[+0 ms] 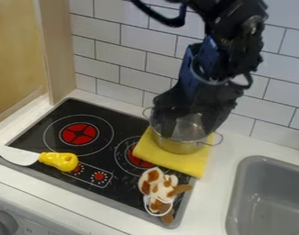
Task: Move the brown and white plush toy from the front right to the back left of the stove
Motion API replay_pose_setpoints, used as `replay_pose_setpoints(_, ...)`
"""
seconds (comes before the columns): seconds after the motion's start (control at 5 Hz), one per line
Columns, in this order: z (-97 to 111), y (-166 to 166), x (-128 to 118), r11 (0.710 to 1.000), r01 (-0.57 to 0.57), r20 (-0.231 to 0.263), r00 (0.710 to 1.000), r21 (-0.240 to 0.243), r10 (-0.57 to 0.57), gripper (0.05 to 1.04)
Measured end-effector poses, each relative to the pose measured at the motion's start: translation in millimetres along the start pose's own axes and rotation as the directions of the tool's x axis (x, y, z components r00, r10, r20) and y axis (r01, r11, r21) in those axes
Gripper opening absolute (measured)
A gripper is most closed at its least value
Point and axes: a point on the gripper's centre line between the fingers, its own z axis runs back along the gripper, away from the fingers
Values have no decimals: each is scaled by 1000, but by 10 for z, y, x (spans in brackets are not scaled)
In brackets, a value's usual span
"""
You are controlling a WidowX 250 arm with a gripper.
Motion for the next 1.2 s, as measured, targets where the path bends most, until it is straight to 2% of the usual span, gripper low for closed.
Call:
replay_pose_setpoints(0.2,-59,56,-204,1000,20,-34,999,10,-20,999)
replay_pose_setpoints(0.6,-176,178,-365,998,4,-70,998,59,0,999)
replay_pose_setpoints(1.0,-357,341,-572,995,3,-126,992,98,9,980)
replay_pose_setpoints(1.2,-456,359,-661,996,-2,-166,986,86,16,878)
